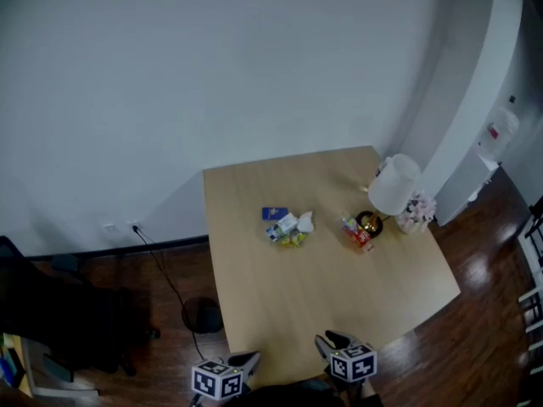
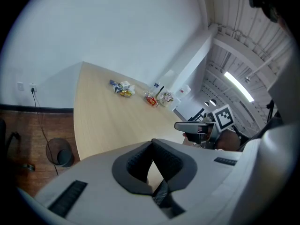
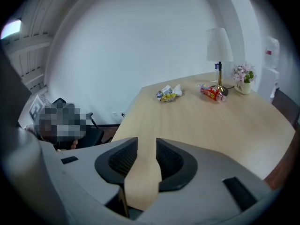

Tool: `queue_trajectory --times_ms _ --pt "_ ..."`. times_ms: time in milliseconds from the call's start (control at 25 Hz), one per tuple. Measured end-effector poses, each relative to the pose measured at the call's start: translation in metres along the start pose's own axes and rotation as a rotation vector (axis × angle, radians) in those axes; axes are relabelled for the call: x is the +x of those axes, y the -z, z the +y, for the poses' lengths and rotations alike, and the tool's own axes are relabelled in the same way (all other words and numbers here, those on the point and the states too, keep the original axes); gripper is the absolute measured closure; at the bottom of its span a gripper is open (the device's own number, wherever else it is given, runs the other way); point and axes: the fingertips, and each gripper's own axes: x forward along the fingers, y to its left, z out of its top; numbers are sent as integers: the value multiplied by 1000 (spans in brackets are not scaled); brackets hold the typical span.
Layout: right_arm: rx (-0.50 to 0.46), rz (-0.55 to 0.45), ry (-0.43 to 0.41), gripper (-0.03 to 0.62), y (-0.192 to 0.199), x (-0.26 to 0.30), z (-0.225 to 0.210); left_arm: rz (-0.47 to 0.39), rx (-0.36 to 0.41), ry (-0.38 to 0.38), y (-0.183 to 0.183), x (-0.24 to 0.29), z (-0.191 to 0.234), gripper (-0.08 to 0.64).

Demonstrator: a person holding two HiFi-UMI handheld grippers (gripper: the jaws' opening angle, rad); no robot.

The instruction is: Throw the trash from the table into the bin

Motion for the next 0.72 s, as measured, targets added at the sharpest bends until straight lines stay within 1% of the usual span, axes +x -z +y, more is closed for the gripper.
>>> queue_trajectory --times_ms 160,320,520,720 --pt "22 -39 36 393 -27 19 -34 9 -1 -40 -12 -3 5 558" --pt "-9 -55 52 332 -56 48 -58 10 -24 -93 -23 -1 16 558" --pt "-31 -88 30 319 -99 96 -77 47 -47 -161 -17 -4 26 558" --pt "-73 -94 9 320 -143 159 -89 73 -109 -235 -11 -9 36 558"
